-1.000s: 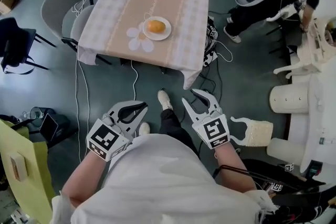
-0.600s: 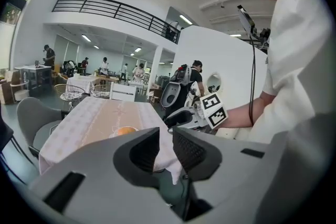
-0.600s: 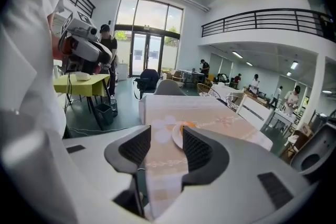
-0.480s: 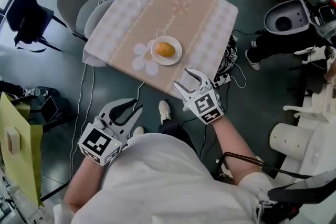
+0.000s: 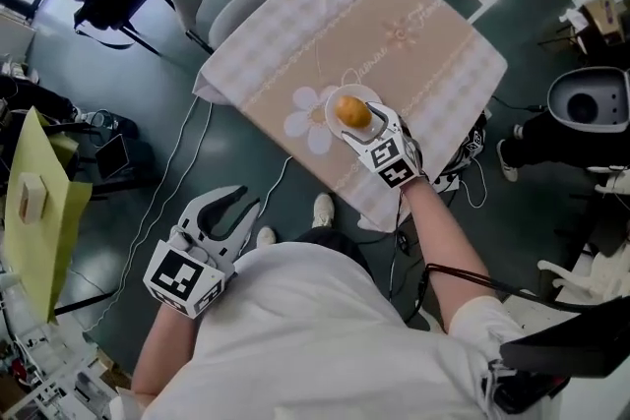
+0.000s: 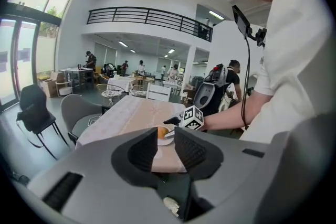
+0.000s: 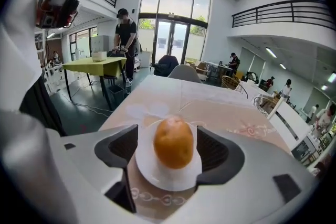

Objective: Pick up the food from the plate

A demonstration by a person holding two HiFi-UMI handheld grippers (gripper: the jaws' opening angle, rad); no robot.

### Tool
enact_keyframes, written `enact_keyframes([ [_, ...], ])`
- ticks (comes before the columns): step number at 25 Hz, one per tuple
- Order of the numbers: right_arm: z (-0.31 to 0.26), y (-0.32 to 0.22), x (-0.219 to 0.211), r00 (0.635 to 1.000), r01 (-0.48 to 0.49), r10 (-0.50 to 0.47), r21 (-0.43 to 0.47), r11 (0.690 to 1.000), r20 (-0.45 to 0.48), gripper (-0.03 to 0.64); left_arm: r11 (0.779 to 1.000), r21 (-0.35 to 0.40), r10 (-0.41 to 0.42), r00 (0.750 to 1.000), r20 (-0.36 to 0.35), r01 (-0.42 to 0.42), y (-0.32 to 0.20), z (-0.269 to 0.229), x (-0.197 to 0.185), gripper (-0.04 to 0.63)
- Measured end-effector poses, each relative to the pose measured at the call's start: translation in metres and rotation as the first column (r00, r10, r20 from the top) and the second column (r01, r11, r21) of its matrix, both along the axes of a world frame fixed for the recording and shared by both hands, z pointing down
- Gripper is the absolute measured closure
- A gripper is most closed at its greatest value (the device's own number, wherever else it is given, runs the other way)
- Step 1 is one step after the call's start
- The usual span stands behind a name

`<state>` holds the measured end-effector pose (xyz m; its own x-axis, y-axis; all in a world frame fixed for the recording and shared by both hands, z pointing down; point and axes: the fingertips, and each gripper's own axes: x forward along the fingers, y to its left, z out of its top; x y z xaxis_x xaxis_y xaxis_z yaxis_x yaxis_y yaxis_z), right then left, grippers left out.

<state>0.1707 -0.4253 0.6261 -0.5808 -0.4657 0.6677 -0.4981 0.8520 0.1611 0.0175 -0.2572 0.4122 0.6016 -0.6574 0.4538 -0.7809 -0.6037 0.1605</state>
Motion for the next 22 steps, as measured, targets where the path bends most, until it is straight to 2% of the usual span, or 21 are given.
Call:
enact_keyframes([
  [4,0.024,-0.017,-0.012,0.998,0.039,-0.04,-0.027,0.999,-0.048,0.259,0.997,-0.015,-0.082,0.997,0.009,0.082,0.001,0.0,-0.02,0.502],
  [9,0.044,-0.028,-0.015,0.991,0.047,-0.05,-0.025,0.999,-0.125,0.261,0.989,-0.023,-0.144,0.99,0.006,0.144,0.002,0.001,-0.034,0.502],
  [15,0.041,-0.029,-0.015,0.993,0.019,-0.023,-0.04,0.999,-0.113,0.262,0.986,0.004,-0.165,0.986,-0.008,0.165,0.002,-0.009,-0.046,0.502],
  [22,0.006,-0.016,-0.015,0.997,-0.027,0.025,-0.023,0.999,-0.077,0.264,0.992,0.029,-0.121,0.992,-0.033,0.122,0.012,-0.012,-0.055,0.503],
])
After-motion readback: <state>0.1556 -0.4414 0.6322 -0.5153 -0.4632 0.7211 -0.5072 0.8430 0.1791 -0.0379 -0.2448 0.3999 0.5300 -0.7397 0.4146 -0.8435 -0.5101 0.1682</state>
